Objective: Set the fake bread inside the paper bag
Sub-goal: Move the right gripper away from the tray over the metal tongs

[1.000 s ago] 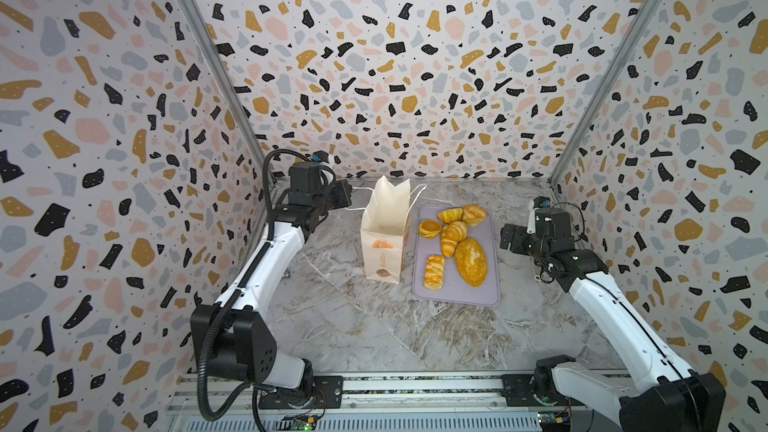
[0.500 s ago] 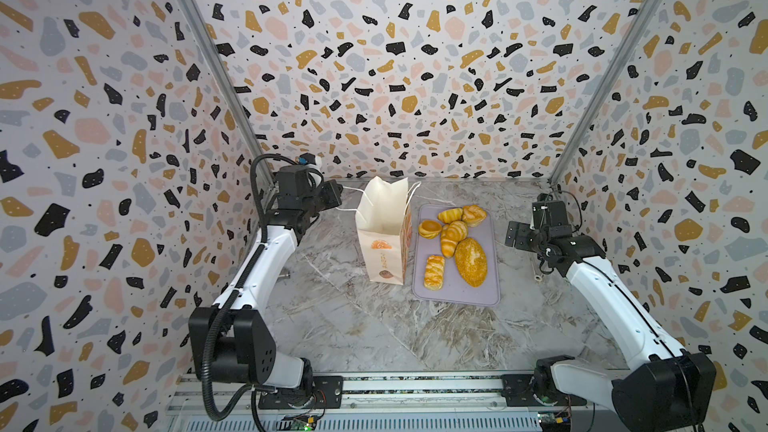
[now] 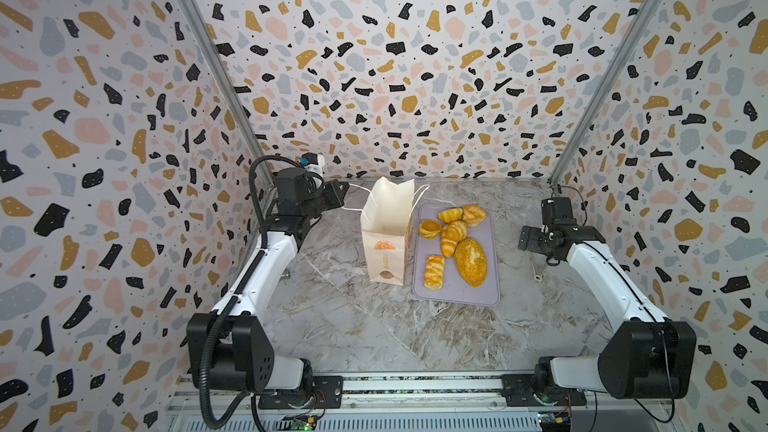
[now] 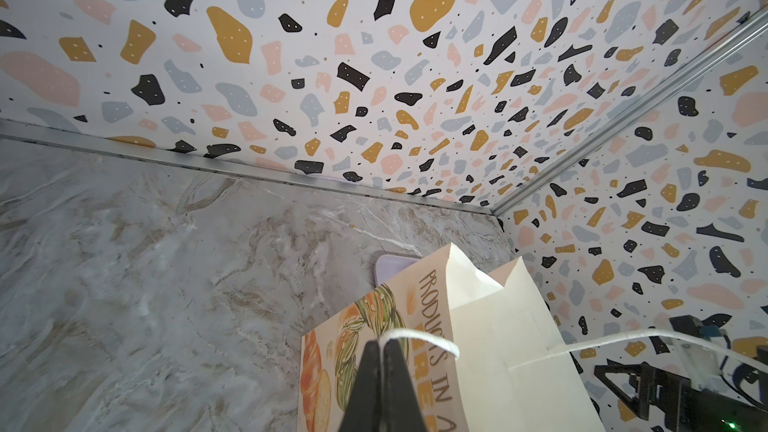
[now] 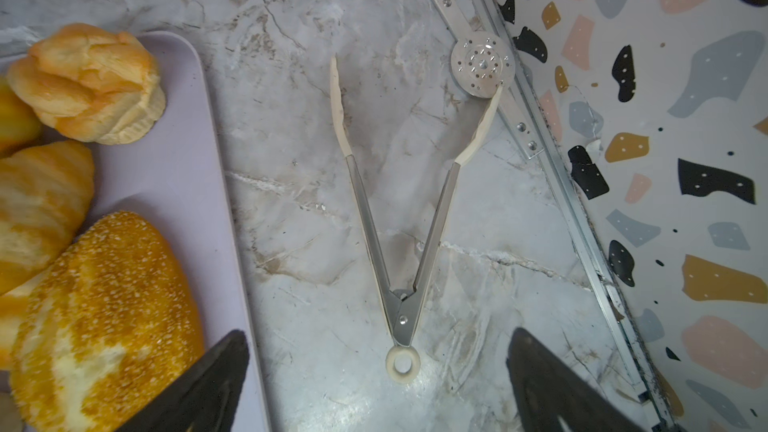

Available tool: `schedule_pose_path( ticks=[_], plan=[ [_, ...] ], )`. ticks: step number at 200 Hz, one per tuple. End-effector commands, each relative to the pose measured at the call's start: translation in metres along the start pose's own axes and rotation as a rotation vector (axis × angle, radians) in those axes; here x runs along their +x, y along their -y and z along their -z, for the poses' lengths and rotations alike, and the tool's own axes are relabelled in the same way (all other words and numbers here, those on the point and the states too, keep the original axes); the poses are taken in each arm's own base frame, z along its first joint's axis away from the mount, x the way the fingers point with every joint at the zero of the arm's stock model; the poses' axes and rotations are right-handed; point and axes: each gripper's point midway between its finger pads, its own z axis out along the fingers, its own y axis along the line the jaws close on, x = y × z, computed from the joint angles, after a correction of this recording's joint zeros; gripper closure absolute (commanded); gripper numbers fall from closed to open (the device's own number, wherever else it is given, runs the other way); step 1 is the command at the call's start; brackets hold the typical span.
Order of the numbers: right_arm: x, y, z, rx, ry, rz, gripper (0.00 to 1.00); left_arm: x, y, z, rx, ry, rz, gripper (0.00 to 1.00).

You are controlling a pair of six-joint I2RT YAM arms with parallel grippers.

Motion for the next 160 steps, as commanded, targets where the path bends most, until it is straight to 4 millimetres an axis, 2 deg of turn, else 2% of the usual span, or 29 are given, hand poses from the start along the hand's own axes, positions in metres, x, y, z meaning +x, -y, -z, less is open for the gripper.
schedule_pose_path(
  ticks=[1, 79, 160],
  plan=[
    [-0.004, 0.008, 0.000, 0.034, -0.024, -0.011, 0.01, -0.010, 0.012, 0.005, 0.051, 0.048, -0.026, 1.00],
    [0.005, 0.014, -0.042, 0.054, -0.112, -0.047, 0.01, -0.005, 0.005, 0.001, 0.034, 0.044, -0.035, 1.00],
    [0.008, 0.007, -0.079, 0.015, -0.179, -0.071, 0.01, -0.004, 0.000, 0.000, 0.010, 0.048, -0.036, 1.00]
  ],
)
